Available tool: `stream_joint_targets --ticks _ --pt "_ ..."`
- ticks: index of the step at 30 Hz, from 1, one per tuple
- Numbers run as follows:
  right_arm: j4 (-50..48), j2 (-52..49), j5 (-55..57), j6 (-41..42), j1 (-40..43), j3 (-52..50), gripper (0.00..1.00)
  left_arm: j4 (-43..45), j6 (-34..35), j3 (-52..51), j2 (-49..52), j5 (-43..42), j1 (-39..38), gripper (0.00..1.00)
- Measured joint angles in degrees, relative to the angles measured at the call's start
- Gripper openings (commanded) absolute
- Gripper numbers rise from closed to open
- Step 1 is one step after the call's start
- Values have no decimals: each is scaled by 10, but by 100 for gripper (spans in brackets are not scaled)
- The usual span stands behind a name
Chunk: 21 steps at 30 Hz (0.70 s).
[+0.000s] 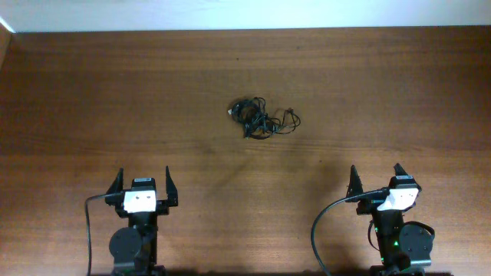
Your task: Untangle cables
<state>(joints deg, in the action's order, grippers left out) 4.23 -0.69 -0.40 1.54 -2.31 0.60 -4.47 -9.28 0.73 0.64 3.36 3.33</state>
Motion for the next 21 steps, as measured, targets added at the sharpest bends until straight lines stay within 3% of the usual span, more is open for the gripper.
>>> stream_joint_targets --ticks 21 --pt "0 0 0 0 0 0 99 20 0 0 0 -6 0 99"
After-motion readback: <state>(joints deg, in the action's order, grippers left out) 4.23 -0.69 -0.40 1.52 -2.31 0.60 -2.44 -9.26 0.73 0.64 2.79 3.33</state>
